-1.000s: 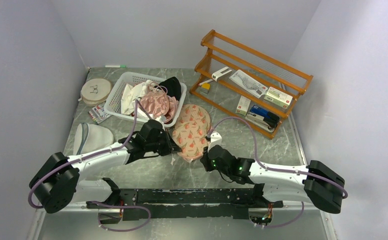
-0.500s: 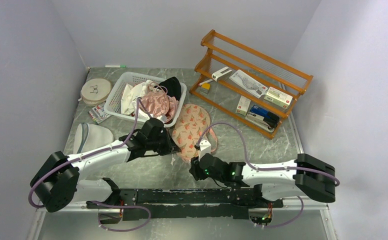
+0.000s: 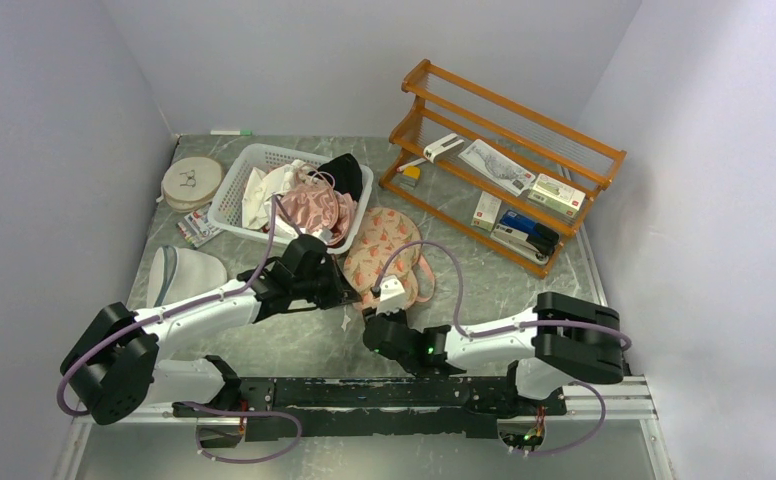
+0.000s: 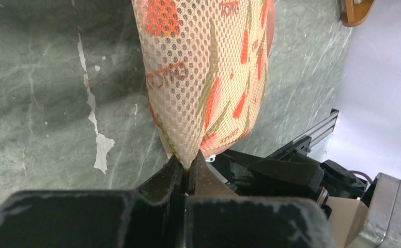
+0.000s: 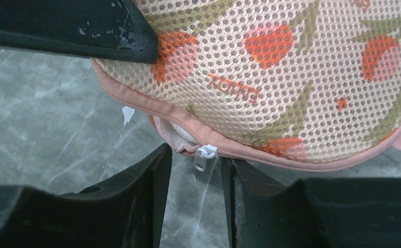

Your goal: Unzip the laundry bag and remove the bra

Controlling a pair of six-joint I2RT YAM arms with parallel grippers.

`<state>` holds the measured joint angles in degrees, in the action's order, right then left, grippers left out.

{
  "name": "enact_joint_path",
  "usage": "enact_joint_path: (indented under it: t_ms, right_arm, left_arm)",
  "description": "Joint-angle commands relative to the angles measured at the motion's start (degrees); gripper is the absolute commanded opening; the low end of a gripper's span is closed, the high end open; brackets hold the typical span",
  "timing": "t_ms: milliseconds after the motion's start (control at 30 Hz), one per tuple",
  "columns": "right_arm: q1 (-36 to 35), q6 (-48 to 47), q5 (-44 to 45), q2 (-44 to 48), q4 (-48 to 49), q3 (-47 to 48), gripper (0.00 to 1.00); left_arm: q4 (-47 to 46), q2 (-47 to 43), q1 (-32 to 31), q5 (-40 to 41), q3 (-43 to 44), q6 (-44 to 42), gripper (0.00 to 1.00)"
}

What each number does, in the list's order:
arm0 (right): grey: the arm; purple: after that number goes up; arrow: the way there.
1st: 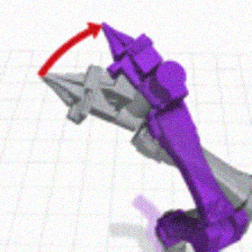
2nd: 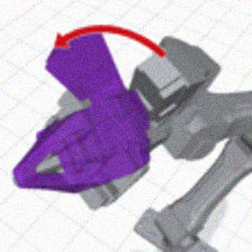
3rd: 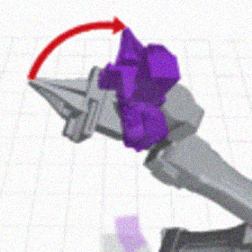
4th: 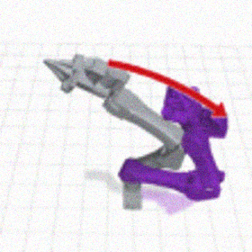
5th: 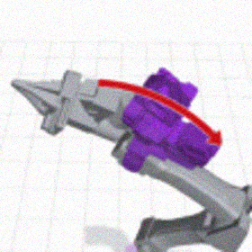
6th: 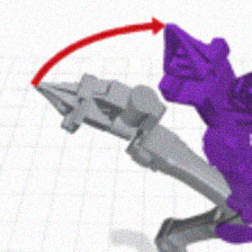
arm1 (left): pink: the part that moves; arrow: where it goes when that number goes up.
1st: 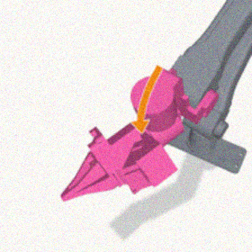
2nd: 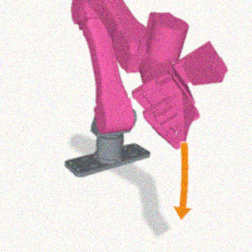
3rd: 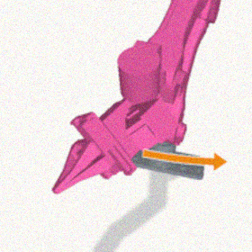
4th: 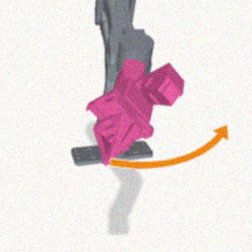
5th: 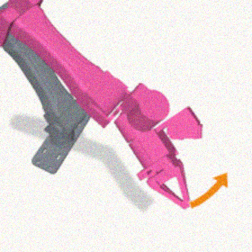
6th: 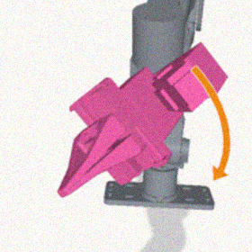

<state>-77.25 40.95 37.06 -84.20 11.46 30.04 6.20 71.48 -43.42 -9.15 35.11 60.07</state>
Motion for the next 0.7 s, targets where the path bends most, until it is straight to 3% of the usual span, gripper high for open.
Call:
enact_joint_path:
  t_ms: [0, 100, 267, 400, 567, 600, 667]
  right_arm:
    - [-0.7, 5.2, 9.3, -2.2, -4.5, 3.8, 0.38]
    - [-0.9, 6.8, 10.3, -2.0, -8.4, 5.2, 0.31]
    - [-1.6, 6.1, 8.5, 0.6, -12.2, 4.9, 0.02]
    - [-1.3, -0.8, 3.7, 7.0, -9.0, 1.2, 0.00]
    - [4.6, -8.3, -11.7, 13.5, 1.9, -5.5, 0.00]
    - [6.3, -8.5, -15.2, 14.3, 4.3, -6.9, 0.00]
    - [9.2, -8.2, -20.9, 15.4, 8.6, -9.6, 0.00]
  left_arm:
    - [-1.6, -0.4, 0.3, -0.3, 1.3, 0.7, 0.07]
    - [-1.6, -0.5, 0.3, 0.1, 1.0, 0.6, 0.07]
    - [0.5, -1.1, 0.3, 1.3, 1.2, -0.3, 0.07]
    - [1.8, -1.6, 0.3, 2.5, 1.5, -1.8, 0.07]
    - [-0.2, -0.4, 0.3, -0.3, 1.0, -3.7, 0.08]
    - [-0.9, 0.0, 0.3, -1.1, 0.7, -3.8, 0.13]
    - [-2.9, 0.0, 0.3, -2.4, -0.5, -2.9, 0.38]
